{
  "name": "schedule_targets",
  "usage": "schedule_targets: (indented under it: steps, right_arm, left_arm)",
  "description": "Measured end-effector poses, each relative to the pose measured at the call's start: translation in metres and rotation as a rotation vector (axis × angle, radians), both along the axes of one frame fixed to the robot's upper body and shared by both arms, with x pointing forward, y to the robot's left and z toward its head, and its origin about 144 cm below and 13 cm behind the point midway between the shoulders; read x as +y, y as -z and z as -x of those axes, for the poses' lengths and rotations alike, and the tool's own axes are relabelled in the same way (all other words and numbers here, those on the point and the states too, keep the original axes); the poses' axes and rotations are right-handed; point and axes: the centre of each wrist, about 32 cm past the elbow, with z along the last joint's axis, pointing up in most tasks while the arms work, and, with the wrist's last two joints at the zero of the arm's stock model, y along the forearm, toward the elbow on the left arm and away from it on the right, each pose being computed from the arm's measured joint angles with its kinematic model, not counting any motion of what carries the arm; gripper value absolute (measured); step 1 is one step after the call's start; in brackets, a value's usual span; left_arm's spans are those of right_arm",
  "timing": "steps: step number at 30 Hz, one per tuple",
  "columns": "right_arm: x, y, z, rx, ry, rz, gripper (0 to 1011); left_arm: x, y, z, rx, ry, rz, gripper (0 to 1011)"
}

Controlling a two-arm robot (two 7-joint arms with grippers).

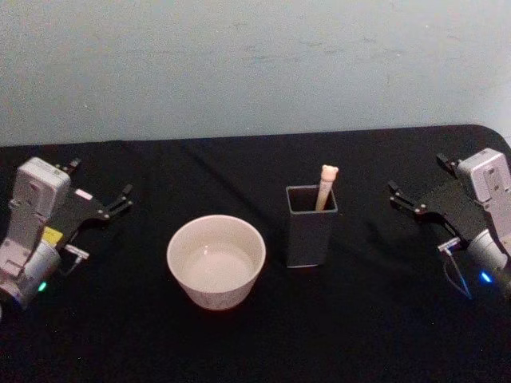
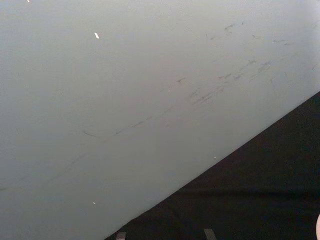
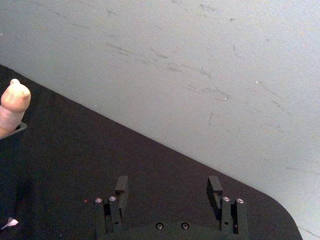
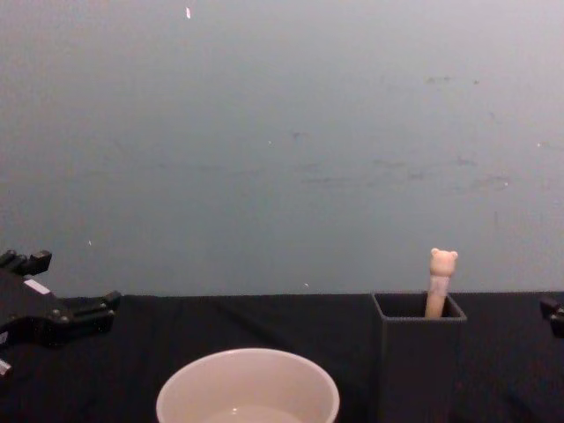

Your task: Pick up the stirring spoon with one hand, stir inside the cup, then place it back in its original position.

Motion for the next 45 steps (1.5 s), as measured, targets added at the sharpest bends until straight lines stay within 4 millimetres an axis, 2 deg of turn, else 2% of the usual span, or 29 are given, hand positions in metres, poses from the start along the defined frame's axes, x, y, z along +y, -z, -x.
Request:
schedule_targets:
  steps: [45]
  right_arm:
    - [0.0000,0.0000,0.0000,0.000,0.000,0.000,1002]
  left_arm:
    - [0.0000,0.0000,0.0000,0.000,0.000,0.000,1002]
